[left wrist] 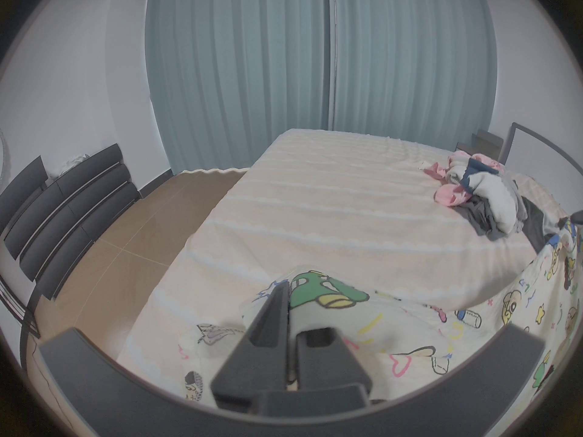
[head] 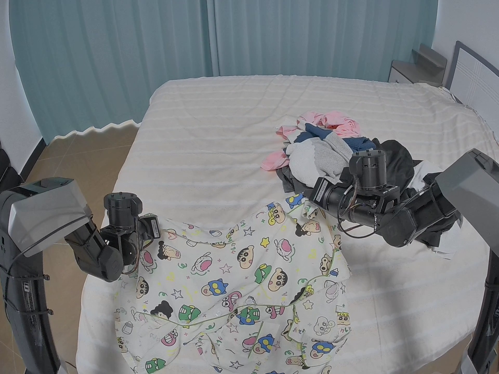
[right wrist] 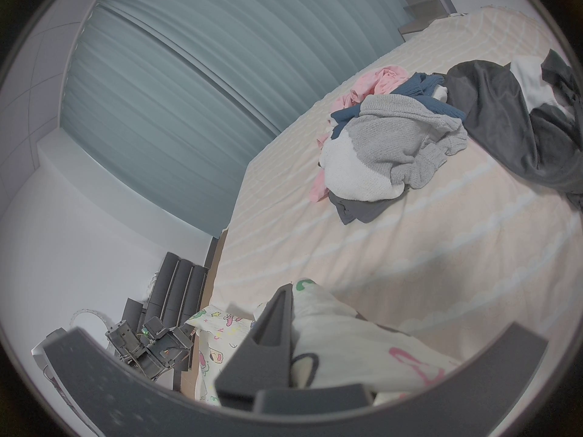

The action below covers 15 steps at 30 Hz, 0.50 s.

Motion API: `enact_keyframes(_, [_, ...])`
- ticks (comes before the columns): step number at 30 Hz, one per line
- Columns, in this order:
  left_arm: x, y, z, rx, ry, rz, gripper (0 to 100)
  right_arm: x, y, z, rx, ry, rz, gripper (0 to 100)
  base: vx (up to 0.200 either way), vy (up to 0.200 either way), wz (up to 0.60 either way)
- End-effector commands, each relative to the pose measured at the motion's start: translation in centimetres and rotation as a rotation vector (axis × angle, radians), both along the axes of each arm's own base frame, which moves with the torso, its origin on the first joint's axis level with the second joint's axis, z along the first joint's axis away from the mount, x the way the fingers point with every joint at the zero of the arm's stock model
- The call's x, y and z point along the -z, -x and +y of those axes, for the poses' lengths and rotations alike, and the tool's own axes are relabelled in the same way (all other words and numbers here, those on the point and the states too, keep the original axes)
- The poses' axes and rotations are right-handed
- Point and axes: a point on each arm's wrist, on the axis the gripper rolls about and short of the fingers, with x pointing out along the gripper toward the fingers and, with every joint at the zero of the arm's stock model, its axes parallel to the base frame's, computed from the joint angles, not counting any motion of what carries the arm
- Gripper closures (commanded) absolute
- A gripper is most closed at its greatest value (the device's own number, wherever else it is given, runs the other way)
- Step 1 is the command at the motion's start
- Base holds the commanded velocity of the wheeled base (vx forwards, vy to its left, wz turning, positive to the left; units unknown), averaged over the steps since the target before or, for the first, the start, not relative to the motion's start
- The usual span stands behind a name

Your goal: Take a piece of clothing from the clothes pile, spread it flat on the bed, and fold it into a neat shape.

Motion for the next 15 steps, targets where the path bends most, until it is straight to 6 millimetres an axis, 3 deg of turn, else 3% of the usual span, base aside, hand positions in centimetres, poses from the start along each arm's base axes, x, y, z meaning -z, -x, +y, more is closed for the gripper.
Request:
enact_keyframes(1, [1.8, -0.2, 0.2, -0.006, -0.008, 0.039, 100, 1.4, -0.5, -0.1, 0.005, 0.010, 0.021, 100, 0.000, 0.000, 0.00])
enact_keyframes(13, [3.6, -2.8, 1.0, -0.039, 0.000, 0.017, 100, 3.5, -1.9, -0.8, 0.034, 0.019, 0.052, 100, 0.000, 0.000, 0.00])
enact_keyframes(14, [3.6, -3.1, 0.9, -0.041, 0.003, 0.001, 0, 3.8, -2.3, -0.9, 0.041, 0.016, 0.052, 0, 0.000, 0.000, 0.00])
enact_keyframes(15, [3.5, -3.3, 0.9, -0.042, 0.005, -0.014, 0, 3.9, -2.6, -1.2, 0.049, 0.014, 0.052, 0, 0.000, 0.000, 0.00])
